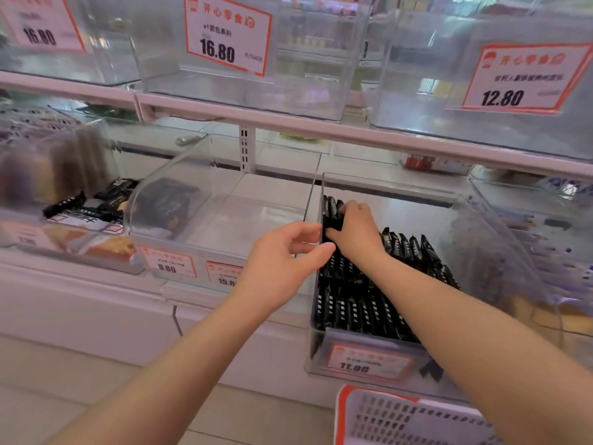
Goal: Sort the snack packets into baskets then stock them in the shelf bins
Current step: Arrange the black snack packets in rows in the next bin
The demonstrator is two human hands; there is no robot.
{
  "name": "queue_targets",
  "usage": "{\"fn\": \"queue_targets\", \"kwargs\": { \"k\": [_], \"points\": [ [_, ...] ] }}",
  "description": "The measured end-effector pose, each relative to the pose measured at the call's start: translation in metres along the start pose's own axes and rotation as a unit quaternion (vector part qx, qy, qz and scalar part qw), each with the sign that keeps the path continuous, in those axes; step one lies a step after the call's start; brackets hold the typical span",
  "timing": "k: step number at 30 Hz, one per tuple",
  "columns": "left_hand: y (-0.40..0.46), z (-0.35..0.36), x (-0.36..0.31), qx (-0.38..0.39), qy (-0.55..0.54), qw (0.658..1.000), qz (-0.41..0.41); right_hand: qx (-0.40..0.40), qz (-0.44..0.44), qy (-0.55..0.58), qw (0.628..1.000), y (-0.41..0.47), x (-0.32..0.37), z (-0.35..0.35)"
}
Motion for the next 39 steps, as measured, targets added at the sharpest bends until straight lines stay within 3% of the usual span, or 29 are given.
{"fn": "queue_targets", "kwargs": {
  "k": [5, 11, 17, 22, 25, 28, 33, 39],
  "points": [
    [-0.002, 0.001, -0.003, -0.025, 0.068, 0.997, 0.019, 0.084, -0.024, 0.028, 0.996, -0.004, -0.011, -0.007],
    [-0.027, 0.005, -0.032, -0.095, 0.265, 0.942, 0.184, 0.121, -0.104, -0.043, 0.986, -0.042, -0.007, -0.052],
    [-0.082, 0.042, -0.067, 0.008, 0.367, 0.874, 0.317, 0.08, -0.203, -0.014, 0.976, -0.145, -0.001, -0.133],
    [-0.122, 0.104, -0.062, 0.123, 0.461, 0.798, 0.368, 0.11, -0.173, 0.033, 0.978, -0.231, -0.042, -0.177],
    [-0.136, 0.151, -0.039, 0.192, 0.507, 0.763, 0.353, 0.142, -0.114, 0.021, 0.983, -0.263, -0.091, -0.166],
    [-0.142, 0.196, -0.005, 0.261, 0.554, 0.731, 0.301, 0.223, -0.041, -0.012, 0.974, -0.288, -0.148, -0.141],
    [-0.147, 0.261, 0.064, 0.34, 0.607, 0.689, 0.205, 0.368, 0.026, -0.057, 0.928, -0.329, -0.231, -0.113],
    [-0.152, 0.33, 0.153, 0.407, 0.632, 0.65, 0.111, 0.485, 0.06, -0.066, 0.87, -0.378, -0.309, -0.083]
  ]
}}
Point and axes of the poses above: each hand's wrist, its own y-axis towards the middle knuckle, its own z-axis out of the palm, x = y × z, the point moved 2 cm from there along y, towards the middle knuckle, and after that the axes turned 11 degrees about -z, right-handed, at the moved point
